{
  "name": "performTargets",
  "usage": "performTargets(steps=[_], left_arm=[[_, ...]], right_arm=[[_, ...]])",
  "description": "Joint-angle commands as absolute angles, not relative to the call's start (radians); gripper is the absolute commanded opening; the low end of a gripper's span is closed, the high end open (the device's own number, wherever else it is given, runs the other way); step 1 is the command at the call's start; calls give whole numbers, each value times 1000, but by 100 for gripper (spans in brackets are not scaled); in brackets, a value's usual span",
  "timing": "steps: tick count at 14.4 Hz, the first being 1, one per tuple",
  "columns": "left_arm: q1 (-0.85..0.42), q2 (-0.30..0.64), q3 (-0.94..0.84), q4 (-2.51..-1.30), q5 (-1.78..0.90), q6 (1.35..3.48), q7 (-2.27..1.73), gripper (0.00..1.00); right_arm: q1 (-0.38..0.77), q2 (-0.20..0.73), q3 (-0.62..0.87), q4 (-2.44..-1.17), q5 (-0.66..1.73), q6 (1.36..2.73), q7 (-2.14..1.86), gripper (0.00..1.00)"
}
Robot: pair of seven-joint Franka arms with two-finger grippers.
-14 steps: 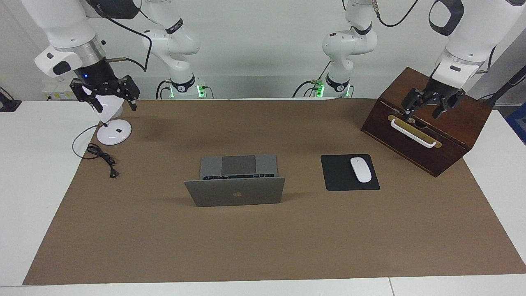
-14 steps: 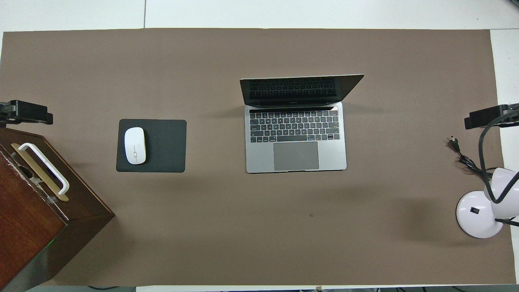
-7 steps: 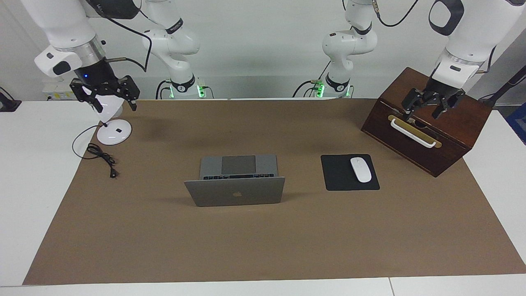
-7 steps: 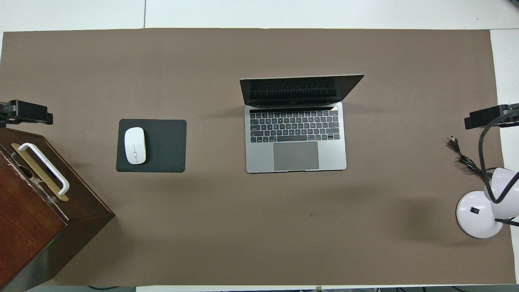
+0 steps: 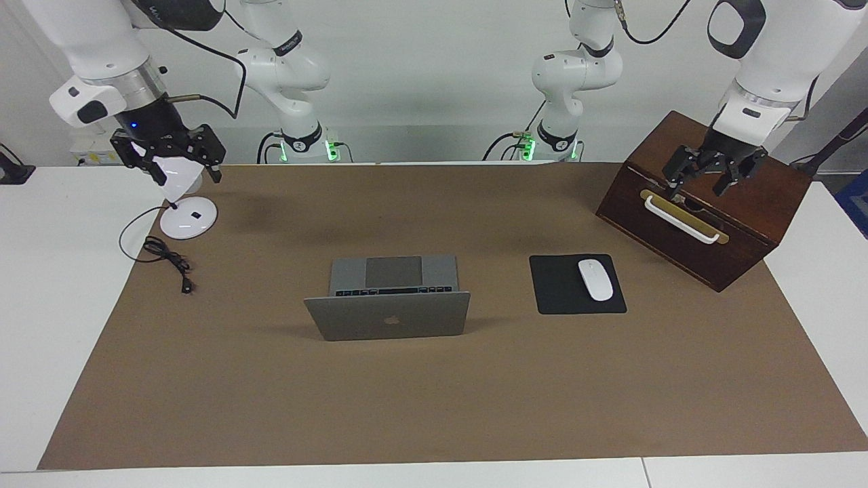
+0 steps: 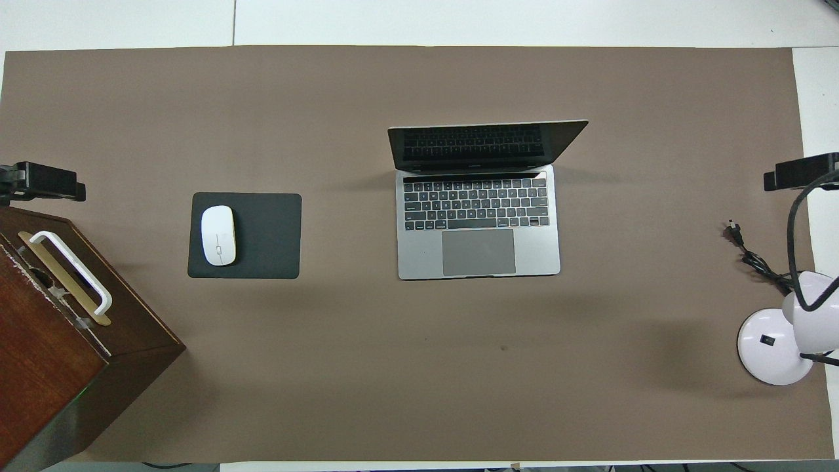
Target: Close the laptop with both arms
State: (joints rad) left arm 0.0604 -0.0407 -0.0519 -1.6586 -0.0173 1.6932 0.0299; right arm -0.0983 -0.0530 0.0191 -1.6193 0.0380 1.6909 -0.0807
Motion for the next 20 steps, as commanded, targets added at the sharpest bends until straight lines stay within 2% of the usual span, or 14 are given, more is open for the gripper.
performTargets(steps=[1, 3, 6, 12, 13, 14, 16, 17, 20], left_arm=[[66, -63, -57, -1675, 5, 1683, 12, 100], [57, -63, -55, -1677, 8, 1689, 11, 100], [52, -61, -57, -1674, 9, 1675, 12, 100], [52, -64, -63, -1677, 5, 1655, 12, 100], [55, -64, -63, -1677, 3, 1660, 8, 94], [58, -64, -63, -1677, 2, 1660, 8, 70], [66, -64, -61, -1677, 0, 1666, 9, 11], [67, -64, -58, -1677, 0, 1673, 11, 0], [66, -61, -58, -1678, 0, 1719, 11, 0]], right_arm=[[-110, -19, 29, -1602, 12, 1750, -83, 99], [-109, 6, 29, -1601, -6, 1781, -81, 99], [-106, 44, 35, -1601, 11, 1926, -75, 99], [-87, 127, 43, -1569, 78, 2112, -72, 97], [-87, 144, 43, -1557, 77, 2127, -72, 97], [-87, 153, 43, -1551, 78, 2140, -72, 97], [-87, 166, 43, -1551, 84, 2181, -74, 97], [-83, 172, 46, -1552, 92, 2198, -74, 97], [-48, 195, 51, -1566, 101, 2249, -52, 97]])
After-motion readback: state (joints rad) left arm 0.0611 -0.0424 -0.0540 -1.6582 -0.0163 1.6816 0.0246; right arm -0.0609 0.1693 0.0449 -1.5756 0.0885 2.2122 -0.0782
